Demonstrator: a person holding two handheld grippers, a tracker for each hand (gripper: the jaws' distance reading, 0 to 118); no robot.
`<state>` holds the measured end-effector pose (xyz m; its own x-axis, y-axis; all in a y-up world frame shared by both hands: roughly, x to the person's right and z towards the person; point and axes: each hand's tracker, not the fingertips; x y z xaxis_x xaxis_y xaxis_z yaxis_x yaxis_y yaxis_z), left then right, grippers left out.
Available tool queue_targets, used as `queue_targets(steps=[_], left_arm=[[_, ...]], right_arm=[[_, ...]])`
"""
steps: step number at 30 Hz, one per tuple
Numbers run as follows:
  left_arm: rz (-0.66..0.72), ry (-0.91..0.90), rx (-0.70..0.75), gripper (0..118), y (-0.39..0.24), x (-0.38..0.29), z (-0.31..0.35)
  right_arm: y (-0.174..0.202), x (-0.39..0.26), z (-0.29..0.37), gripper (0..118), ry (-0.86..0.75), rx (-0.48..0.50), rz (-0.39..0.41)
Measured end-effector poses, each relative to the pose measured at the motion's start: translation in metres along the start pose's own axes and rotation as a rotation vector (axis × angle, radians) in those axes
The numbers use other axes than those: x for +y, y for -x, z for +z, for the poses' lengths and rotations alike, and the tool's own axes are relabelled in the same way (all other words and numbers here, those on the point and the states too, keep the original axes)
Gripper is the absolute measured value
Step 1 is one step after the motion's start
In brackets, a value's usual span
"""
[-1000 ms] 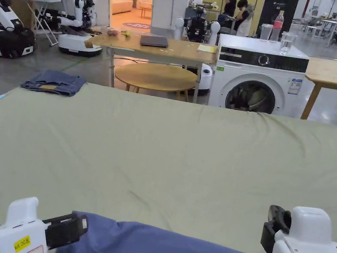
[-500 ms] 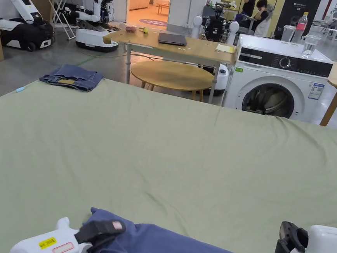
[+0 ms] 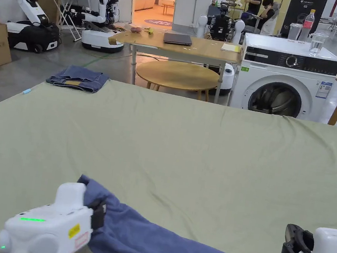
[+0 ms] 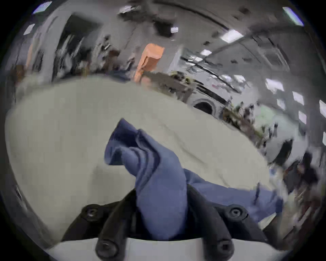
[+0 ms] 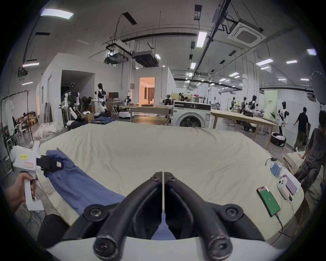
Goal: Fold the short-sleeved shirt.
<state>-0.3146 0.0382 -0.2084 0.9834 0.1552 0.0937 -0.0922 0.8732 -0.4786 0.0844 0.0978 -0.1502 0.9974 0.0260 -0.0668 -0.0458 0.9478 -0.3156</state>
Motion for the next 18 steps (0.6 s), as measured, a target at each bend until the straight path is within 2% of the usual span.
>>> queue_targets(steps=[2, 4, 8, 13, 18], left_arm=[[-0.174, -0.056, -0.009, 3, -0.048, 0.002, 0.004], [-0.286, -0.095, -0.029, 3, -0.094, 0.0, 0.005], [-0.411, -0.094, -0.08, 3, -0.166, -0.014, -0.007], [-0.526, 0.031, -0.126, 3, -0.238, -0.043, -0.038], [-0.658, 0.136, -0.12, 3, -0.281, -0.081, -0.064]], right_arm=[[-0.006, -0.001, -0.001, 0, 0.008, -0.01, -0.009], [-0.013, -0.004, 0.002, 0, 0.016, -0.021, -0.021], [-0.032, -0.012, 0.011, 0, 0.029, -0.055, -0.018], [-0.067, -0.023, 0.024, 0, 0.043, -0.095, -0.041], [-0.098, -0.034, 0.033, 0, 0.055, -0.124, -0.046]])
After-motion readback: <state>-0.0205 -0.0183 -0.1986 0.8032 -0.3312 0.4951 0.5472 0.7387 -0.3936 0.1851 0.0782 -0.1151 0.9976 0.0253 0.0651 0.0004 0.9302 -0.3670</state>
